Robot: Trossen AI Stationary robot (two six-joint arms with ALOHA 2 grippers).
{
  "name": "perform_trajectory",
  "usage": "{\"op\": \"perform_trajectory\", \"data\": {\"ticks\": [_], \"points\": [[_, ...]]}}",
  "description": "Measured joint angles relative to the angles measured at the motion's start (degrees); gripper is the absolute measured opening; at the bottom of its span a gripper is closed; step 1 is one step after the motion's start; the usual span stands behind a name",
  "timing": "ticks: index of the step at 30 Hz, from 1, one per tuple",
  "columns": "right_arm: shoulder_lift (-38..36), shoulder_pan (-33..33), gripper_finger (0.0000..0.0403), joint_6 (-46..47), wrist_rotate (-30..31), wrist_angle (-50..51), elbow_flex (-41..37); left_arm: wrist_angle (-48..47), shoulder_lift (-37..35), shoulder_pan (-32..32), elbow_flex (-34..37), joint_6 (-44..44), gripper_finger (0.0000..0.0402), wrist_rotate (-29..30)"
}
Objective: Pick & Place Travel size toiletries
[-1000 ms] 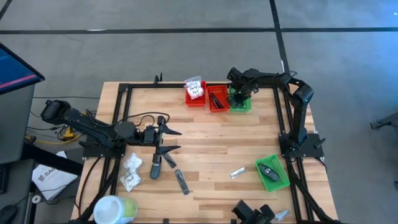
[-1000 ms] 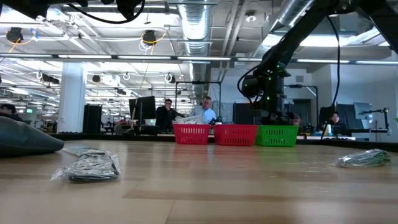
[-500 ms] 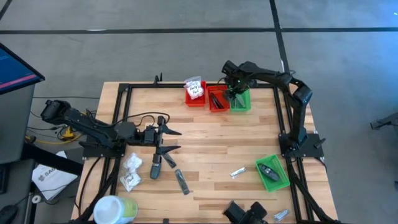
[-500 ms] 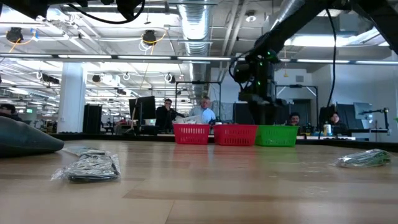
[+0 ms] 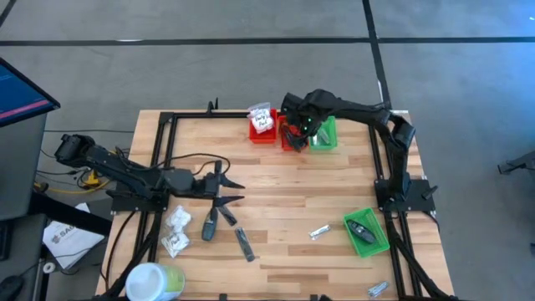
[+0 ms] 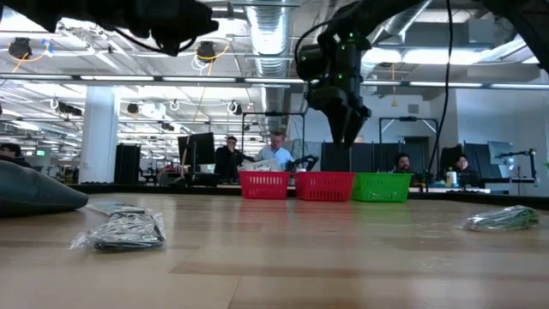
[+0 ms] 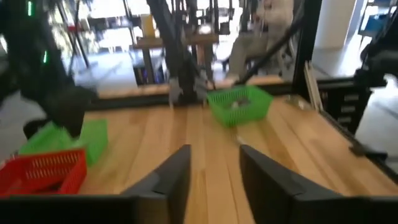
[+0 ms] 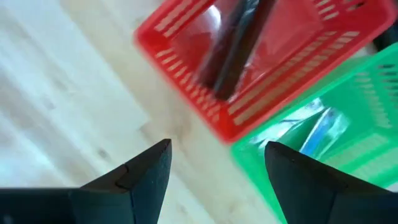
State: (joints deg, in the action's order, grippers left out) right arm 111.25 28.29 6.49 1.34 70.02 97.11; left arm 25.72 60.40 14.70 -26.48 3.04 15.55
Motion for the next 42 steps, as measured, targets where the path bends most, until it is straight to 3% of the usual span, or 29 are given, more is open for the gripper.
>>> {"op": "perform_trajectory", "data": {"ticks": [6,9,13,18,24,29,42], "points": [[-6.3,-7.4,0.0249,4.9,3.6,-2.8,-2.2,-12.9,0.0,-0.1,-3.8,-2.4,0.0014,0.0],[-12.2,-12.7,0.0249,6.9,8.7,-5.4,-4.6,-21.2,0.0,0.0,-5.8,-4.2,0.0007,-0.1],[-19.9,-21.0,0.0249,7.0,9.2,-14.4,-10.0,-33.6,0.0,0.0,-8.6,-8.3,0.0001,-1.5],[-27.4,-32.4,0.0249,7.5,9.2,-30.1,-18.7,-40.8,2.2,0.0,-8.7,-15.2,0.0,-4.9],[-31.2,-42.8,0.0249,6.3,9.3,-48.2,-27.3,-41.2,12.2,-0.4,-8.8,-18.8,0.0,-11.0],[-30.2,-47.3,0.0249,3.6,9.5,-58.5,-30.3,-40.5,21.2,-0.9,-8.8,-19.8,0.0,-11.7],[-24.4,-46.2,0.0249,8.4,12.9,-58.5,-31.8,-25.1,31.0,-5.4,-8.9,-16.3,0.0,-19.3]]}}
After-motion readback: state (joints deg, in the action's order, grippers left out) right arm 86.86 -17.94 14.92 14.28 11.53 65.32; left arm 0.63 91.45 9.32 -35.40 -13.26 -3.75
